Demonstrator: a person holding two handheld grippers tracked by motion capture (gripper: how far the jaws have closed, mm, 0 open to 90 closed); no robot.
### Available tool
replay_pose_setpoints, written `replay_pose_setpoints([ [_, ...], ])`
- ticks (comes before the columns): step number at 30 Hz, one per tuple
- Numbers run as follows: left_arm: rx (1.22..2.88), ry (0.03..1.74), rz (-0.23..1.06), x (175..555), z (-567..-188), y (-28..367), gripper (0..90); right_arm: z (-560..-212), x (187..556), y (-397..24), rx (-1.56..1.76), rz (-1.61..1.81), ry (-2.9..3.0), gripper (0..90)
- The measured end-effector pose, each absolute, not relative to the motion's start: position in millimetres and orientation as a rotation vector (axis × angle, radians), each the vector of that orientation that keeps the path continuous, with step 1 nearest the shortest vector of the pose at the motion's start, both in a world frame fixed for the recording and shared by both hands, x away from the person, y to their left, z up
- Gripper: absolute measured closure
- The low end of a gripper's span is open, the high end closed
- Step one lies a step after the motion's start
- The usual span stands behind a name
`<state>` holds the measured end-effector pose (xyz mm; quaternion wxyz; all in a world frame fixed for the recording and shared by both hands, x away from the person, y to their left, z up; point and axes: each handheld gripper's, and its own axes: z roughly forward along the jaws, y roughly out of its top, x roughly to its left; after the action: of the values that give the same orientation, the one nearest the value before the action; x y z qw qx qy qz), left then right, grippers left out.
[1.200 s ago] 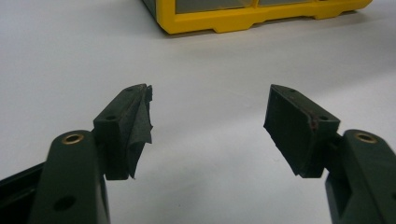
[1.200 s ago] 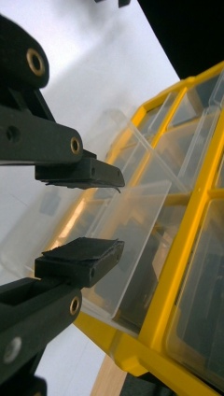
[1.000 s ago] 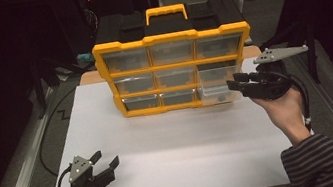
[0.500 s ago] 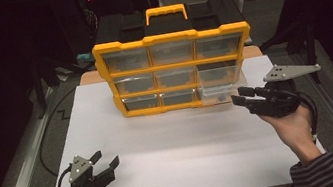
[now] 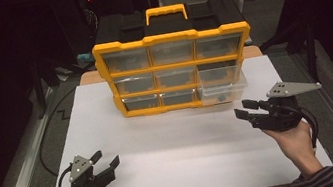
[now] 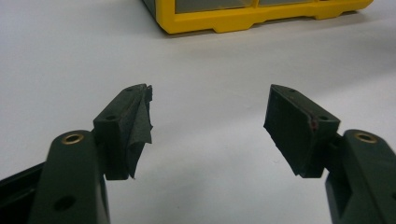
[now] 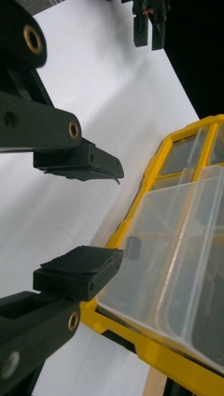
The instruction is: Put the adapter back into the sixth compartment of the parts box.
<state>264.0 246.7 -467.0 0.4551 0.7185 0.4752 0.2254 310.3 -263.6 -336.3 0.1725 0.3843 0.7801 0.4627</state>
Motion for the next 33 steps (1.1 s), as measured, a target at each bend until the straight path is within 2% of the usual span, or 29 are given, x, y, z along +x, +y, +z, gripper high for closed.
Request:
replay_pose_setpoints([
  [33,1.772,1.176,0.555,263.8,-467.1,246.4,32.3,-391.7,292.1,-292.6,1.174,1.331,2.118,44.4],
])
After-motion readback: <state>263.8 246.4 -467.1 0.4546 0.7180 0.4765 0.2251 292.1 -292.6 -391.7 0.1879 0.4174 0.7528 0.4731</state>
